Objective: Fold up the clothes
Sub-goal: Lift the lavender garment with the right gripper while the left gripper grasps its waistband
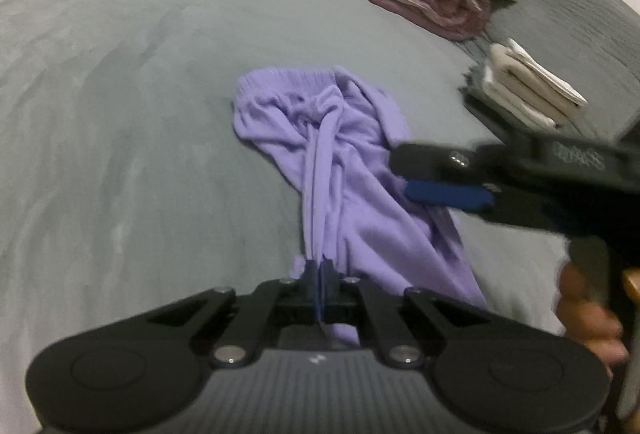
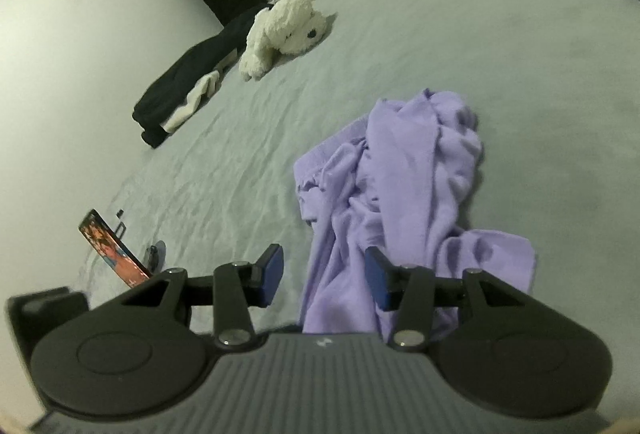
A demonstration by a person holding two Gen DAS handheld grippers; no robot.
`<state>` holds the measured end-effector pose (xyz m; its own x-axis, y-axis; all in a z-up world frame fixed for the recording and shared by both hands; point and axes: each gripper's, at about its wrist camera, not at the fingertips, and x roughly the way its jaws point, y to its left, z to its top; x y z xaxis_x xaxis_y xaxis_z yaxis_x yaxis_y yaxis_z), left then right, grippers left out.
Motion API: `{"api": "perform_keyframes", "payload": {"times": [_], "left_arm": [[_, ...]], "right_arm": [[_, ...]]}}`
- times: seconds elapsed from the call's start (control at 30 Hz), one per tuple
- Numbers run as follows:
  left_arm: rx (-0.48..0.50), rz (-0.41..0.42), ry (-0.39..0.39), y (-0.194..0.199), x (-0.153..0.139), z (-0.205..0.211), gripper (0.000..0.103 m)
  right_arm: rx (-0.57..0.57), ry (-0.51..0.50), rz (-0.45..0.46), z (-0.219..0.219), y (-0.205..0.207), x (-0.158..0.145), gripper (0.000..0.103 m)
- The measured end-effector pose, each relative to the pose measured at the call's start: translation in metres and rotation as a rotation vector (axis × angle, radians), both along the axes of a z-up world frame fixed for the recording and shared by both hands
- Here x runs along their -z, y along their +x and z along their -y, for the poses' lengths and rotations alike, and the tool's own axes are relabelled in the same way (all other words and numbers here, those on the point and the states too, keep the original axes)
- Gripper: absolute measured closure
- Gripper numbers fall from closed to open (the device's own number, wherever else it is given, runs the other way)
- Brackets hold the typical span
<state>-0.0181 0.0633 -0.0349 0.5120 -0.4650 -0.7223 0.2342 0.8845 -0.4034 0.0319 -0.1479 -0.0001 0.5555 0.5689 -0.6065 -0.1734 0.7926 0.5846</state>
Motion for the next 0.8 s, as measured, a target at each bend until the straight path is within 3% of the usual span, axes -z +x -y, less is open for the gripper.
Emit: {"api": "perform_keyframes", "payload": {"times": [0.4,0.43,0.47,0.53,0.63,0.7,0.8], "left_arm": [[0.195,-0.033,-0.013,-0.026,0.003,0.003,0.103],[0.196,-0.036,-0.016,-0.025,0.003,0.002,0.102],[0.193,-0.039,-0.019,-0.024,0.003,0.000,0.102],[0.167,-0.045,-0.039,-0.019,0.000,-0.011,0.100],[0.104,-0.021,-0.074,-0.013,-0.009,-0.036,0.080],[0.043,0.015,-0.104,-0.012,-0.015,-0.052,0.058],[-0.049,0.032,-0.165,-0.005,-0.020,-0.076,0.050]], "right_arm": [[0.015,-0.061,-0.005,-0.027,0.023,0.019,0.054],[0.013,-0.070,-0.004,-0.030,0.025,0.021,0.060],[0.006,-0.080,-0.002,-0.033,0.027,0.023,0.078],[-0.010,-0.092,0.001,-0.038,0.029,0.026,0.093],[-0.042,-0.095,0.015,-0.044,0.027,0.025,0.095],[-0.072,-0.090,0.034,-0.047,0.021,0.021,0.095],[-0.121,-0.087,0.065,-0.053,0.012,0.015,0.095]]}}
